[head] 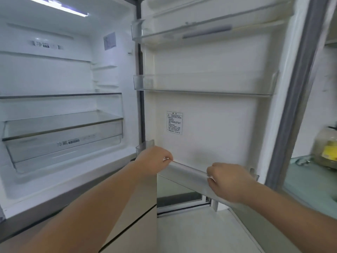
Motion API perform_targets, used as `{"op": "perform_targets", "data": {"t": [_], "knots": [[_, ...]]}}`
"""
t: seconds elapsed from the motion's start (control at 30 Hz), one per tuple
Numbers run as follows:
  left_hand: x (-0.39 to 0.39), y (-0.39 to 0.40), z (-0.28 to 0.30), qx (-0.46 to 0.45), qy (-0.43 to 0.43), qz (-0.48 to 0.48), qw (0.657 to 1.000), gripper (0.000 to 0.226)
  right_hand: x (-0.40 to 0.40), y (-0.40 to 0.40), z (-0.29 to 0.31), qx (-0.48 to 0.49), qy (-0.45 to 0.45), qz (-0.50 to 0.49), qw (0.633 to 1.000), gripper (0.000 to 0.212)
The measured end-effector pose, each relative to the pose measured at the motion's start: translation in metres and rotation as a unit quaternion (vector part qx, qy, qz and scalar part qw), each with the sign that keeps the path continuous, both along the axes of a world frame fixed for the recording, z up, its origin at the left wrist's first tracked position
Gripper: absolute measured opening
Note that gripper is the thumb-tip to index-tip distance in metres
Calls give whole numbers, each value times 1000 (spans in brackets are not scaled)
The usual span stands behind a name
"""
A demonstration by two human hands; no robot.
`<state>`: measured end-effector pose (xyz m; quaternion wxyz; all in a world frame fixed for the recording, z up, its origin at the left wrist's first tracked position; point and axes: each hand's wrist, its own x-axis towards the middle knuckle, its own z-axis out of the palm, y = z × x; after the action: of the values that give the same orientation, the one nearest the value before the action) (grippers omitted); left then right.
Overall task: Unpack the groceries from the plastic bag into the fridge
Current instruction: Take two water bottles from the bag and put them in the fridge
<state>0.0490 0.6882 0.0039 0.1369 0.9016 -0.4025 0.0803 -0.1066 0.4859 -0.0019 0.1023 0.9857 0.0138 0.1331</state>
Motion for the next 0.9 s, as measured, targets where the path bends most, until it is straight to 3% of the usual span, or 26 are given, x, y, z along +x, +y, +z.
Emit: {"op": "perform_targets", "data": {"t": [0.3,0.57,0.73,0.9], "knots": [[38,-58,0,-10,14,-72,997,25,48,-44,9,-33,4,-162,986,28],[54,-96,-4,-2,3,-103,995,34,74,-86,-6,6,39,-209,977,29],[56,-102,-21,132,-17,-122,984,66,82,-92,-12,81,43,-229,969,61],[61,-104,-23,116,-29,-134,984,73,84,-93,-9,93,60,-239,965,71]]}}
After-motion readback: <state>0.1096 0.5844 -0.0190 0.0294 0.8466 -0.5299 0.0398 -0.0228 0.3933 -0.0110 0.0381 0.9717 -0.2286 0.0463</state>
